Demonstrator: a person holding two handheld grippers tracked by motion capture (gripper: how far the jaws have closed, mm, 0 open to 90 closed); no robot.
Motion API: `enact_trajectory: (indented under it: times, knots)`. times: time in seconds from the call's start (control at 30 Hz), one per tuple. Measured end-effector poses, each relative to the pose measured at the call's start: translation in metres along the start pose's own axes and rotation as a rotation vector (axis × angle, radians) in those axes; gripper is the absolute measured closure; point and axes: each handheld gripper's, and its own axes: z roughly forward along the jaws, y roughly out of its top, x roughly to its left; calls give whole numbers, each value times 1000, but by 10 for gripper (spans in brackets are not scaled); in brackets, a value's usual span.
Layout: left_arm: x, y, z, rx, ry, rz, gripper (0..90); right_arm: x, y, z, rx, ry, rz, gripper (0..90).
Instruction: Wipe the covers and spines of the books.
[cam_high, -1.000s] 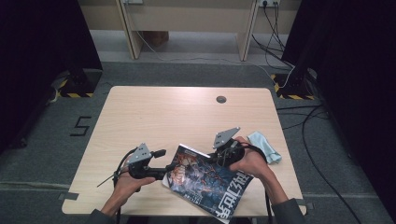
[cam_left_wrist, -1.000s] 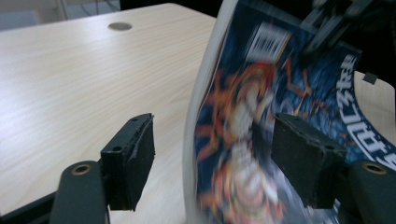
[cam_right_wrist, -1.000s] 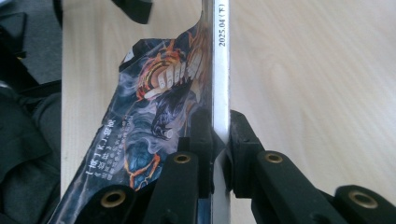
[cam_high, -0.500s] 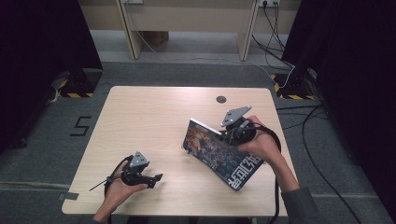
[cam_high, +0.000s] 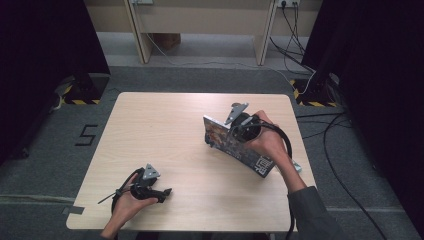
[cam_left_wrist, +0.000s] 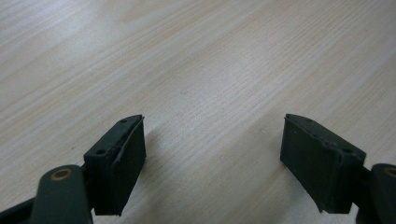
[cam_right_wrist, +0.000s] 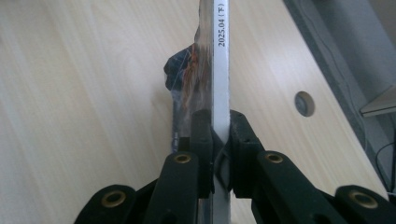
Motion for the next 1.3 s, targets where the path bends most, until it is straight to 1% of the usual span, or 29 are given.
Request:
enact_trajectory:
  times: [0.03, 0.07, 0.1, 0.13, 0.17, 0.2, 0.27, 0.33, 0.43, 0.5, 0.53, 0.57, 0.6, 0.63, 0.67, 0.7, 0.77, 0.8, 0.83, 0.87, 0.9, 0.93, 1.0, 1.1, 1.13, 1.23, 1.27, 1.3]
  knots:
    - [0, 0, 0, -1, -2, -7, 218, 4, 1, 3, 10, 9, -14, 832]
    - [0, 0, 0, 1, -3, -9, 219, 8, 2, 5, 25, 24, -20, 830]
    - [1, 0, 0, -1, -4, -9, 219, 11, 4, 6, 25, 38, -18, 831]
    - [0, -1, 0, -1, -4, -9, 219, 12, 4, 5, 7, 51, -15, 831]
    - [0, -1, 0, 0, -3, -10, 217, 14, 5, 4, 1, 64, -7, 830]
    - [0, -1, 0, -1, -3, -12, 215, 16, 5, 4, 0, 79, 12, 831]
    - [1, -1, 0, -1, -2, -12, 211, 21, 5, 3, 3, 92, -15, 830]
    - [1, -1, 1, -4, 0, -17, 207, 28, 6, 3, 5, 114, -18, 830]
    - [1, -1, 1, -6, 4, -17, 204, 34, 5, 2, 3, 125, -14, 829]
    - [1, -2, 1, -8, 6, -17, 198, 38, 4, 1, -7, 129, -36, 829]
    - [1, -2, 1, -12, 6, -20, 195, 40, 3, 1, -9, 137, -35, 829]
    - [0, -2, 1, -13, 7, -20, 192, 43, 2, 0, -4, 144, -20, 829]
    - [0, -2, 1, -13, 8, -20, 190, 44, 2, 0, -11, 144, -37, 829]
    - [0, -2, 1, -14, 8, -20, 188, 47, 1, 0, -7, 145, -28, 829]
    - [0, -2, 1, -12, 8, -19, 188, 48, 1, 0, -11, 145, -42, 828]
    - [0, -2, 1, -13, 9, -19, 188, 51, 0, 0, -9, 150, -35, 827]
    - [0, -2, 1, -12, 9, -19, 187, 58, -1, 1, -11, 147, -54, 829]
    - [1, -2, 1, -9, 9, -16, 187, 63, -2, 1, 2, 160, -52, 829]
    - [1, -2, 1, -10, 8, -18, 186, 67, -3, 4, -6, 160, -71, 830]
    - [1, -2, 1, -10, 8, -18, 186, 72, -4, 6, -1, 151, -85, 830]
    - [0, -2, 1, -12, 8, -20, 186, 77, -5, 8, 8, 165, -96, 829]
    - [0, -2, 1, -12, 8, -20, 186, 81, -6, 11, 16, 180, -94, 829]
    - [1, -2, 1, -10, 9, -18, 183, 89, -9, 17, 19, 196, -115, 829]
    - [1, -2, 1, -13, 9, -21, 183, 97, -13, 23, 14, 213, -130, 829]
    - [1, -2, 1, -13, 10, -22, 182, 99, -15, 25, 15, 216, -133, 829]
    - [0, -2, 2, -14, 13, -24, 182, 108, -21, 31, 15, 229, -123, 828]
    - [0, -2, 2, -15, 13, -25, 182, 110, -23, 34, 11, 231, -131, 827]
    - [0, -2, 2, -15, 13, -25, 181, 114, -26, 36, 17, 236, -114, 826]
